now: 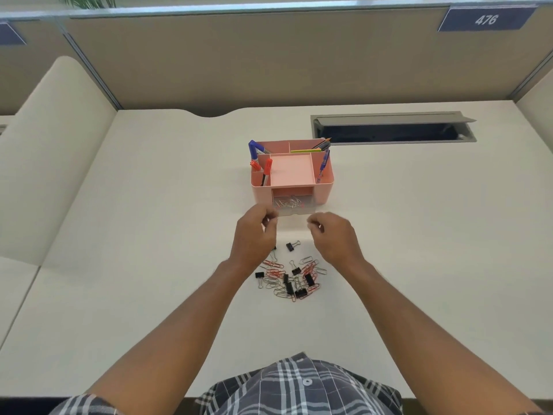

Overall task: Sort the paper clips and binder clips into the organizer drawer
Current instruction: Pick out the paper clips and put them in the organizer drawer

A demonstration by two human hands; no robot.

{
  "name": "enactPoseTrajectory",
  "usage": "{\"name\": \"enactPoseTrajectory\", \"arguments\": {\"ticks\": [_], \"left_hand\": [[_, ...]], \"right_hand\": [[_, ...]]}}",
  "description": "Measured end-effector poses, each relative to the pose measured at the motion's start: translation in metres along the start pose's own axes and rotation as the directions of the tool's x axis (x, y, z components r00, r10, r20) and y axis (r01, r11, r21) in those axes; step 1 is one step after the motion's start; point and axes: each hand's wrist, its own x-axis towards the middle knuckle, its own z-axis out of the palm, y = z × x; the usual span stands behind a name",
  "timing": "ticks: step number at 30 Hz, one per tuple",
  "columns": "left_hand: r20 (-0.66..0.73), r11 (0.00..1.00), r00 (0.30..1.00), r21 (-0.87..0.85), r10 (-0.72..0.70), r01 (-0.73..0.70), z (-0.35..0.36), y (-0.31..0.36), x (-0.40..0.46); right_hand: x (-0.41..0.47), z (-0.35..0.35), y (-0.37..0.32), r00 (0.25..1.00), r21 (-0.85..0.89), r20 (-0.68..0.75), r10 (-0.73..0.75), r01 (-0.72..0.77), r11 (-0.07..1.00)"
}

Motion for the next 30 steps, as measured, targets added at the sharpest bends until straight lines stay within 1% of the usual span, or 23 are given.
{"name": "enactPoseTrajectory", "arguments": {"ticks": [1, 3, 4, 6, 9, 14, 21, 25, 30], "left_hand": [[0.027, 0.999, 0.999, 0.021, -0.026, 0.025, -0.002, -0.006, -0.009], [0.139, 0.992, 0.986, 0.105, -0.088, 0.074, -0.006, -0.021, -0.027], [0.202, 0.983, 0.972, 0.163, -0.121, 0.088, -0.007, -0.029, -0.035], [0.295, 0.96, 0.94, 0.264, -0.169, 0.089, -0.01, -0.041, -0.046], [0.365, 0.93, 0.909, 0.362, -0.203, 0.062, -0.012, -0.052, -0.052], [0.396, 0.894, 0.892, 0.448, -0.216, 0.017, -0.01, -0.054, -0.047], [0.449, 0.876, 0.866, 0.482, -0.221, -0.027, -0.006, -0.053, -0.039], [0.479, 0.878, 0.846, 0.479, -0.235, -0.027, -0.008, -0.051, -0.035], [0.485, 0.884, 0.848, 0.465, -0.213, -0.044, -0.008, -0.046, -0.037]], "right_hand": [[-0.006, 0.003, 0.005, 0.996, -0.039, 0.082, 0.026, -0.023, 0.999], [-0.017, 0.011, 0.012, 0.971, -0.127, 0.227, 0.078, -0.05, 0.991], [-0.022, 0.015, 0.015, 0.957, -0.165, 0.271, 0.1, -0.056, 0.985], [-0.03, 0.02, 0.019, 0.944, -0.22, 0.309, 0.116, -0.047, 0.974], [-0.035, 0.027, 0.02, 0.943, -0.266, 0.321, 0.092, -0.004, 0.964], [-0.038, 0.038, 0.016, 0.958, -0.296, 0.283, 0.05, 0.037, 0.954], [-0.032, 0.043, 0.012, 0.937, -0.253, 0.347, 0.026, 0.066, 0.965], [-0.03, 0.042, 0.01, 0.928, -0.25, 0.373, 0.004, 0.096, 0.964], [-0.027, 0.046, 0.0, 0.936, -0.135, 0.352, -0.019, 0.071, 0.988]]}}
